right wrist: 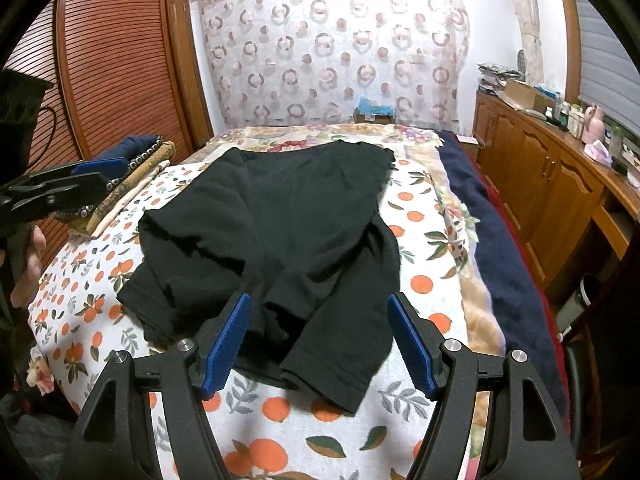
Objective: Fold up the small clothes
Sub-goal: 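Grasp the folded black shirt with the left gripper and pull it toward the bed center, then release the shirt and raise both grippers away from it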
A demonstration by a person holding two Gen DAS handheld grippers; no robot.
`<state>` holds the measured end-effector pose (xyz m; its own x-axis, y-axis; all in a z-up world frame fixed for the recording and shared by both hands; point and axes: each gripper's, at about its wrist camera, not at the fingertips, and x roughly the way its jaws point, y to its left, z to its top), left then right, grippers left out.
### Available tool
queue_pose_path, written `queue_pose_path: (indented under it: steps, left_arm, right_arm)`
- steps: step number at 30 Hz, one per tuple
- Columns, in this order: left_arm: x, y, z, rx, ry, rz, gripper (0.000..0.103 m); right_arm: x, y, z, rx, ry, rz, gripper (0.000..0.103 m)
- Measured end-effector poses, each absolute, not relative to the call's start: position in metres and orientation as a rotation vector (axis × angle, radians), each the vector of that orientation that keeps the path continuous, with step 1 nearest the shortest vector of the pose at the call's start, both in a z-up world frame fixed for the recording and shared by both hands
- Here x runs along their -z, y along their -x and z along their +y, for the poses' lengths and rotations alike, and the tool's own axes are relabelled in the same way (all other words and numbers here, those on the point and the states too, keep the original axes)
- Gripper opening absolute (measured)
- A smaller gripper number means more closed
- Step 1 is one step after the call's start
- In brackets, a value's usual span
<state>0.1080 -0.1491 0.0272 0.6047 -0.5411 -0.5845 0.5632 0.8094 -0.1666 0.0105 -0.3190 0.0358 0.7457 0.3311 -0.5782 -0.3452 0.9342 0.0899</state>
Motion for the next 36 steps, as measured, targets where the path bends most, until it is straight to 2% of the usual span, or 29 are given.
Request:
queue_pose_path:
  steps: [8,20,36]
  left_arm:
    - [-0.025,-0.098,-0.095,0.466,-0.023,0.646,0.079]
    - [-0.024,-0.085,-0.029,0.346,0.030,0.631,0.079]
    - [-0.010,-0.093,0.026,0.282,0.058,0.636,0.079]
  right_arm:
    - [-0.046,-0.015,-0.291,-0.427,0.052,0.615,0.073]
    - [-0.060,-0.061,-0.200,-0.590,0.131,0.621,0.073]
    - [-0.021,-0.138,-0.069,-0.781,0.386,0.779,0.073]
